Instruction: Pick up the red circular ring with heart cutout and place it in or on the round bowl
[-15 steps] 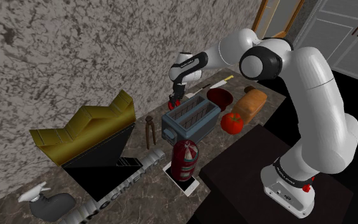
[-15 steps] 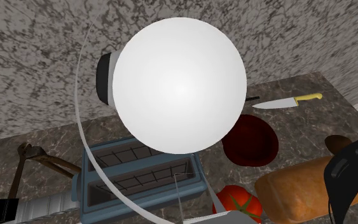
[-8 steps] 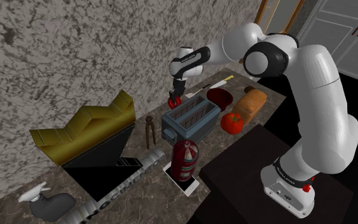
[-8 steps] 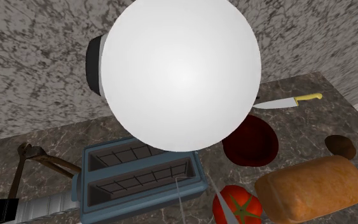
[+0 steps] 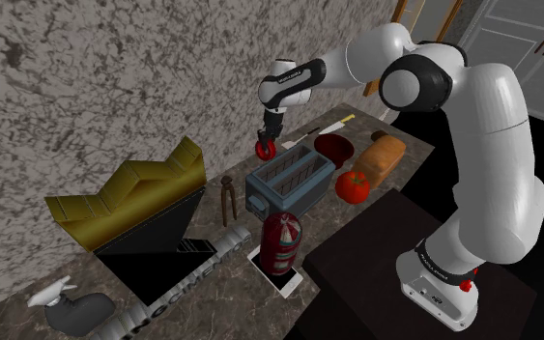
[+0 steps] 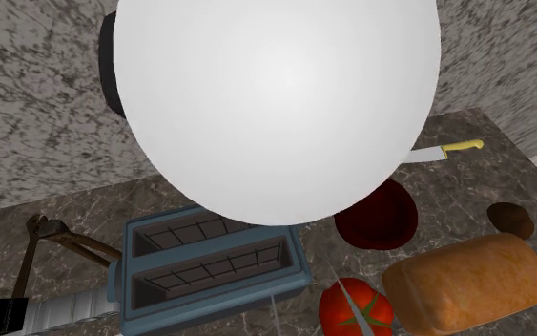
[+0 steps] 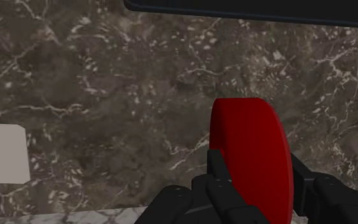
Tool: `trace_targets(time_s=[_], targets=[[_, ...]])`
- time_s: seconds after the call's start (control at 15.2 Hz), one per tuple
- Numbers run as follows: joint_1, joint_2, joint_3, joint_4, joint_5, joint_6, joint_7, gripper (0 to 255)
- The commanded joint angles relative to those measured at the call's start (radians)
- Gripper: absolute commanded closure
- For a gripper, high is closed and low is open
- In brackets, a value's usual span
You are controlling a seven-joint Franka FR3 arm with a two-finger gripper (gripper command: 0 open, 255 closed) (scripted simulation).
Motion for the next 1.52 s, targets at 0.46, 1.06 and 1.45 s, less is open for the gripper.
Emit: trace_targets(time_s=[0.46,1.06,1.45], targets=[[0.002,-0.075,-0.007,0.008,-0.011,-0.082,0.018,255],[0.003,-0.135,-0.011,0.036,-0.021,-0.168,0.037,255],[-0.063,-0.221,-0.036,-0.089,-0.015,-0.147,-0.061,255]])
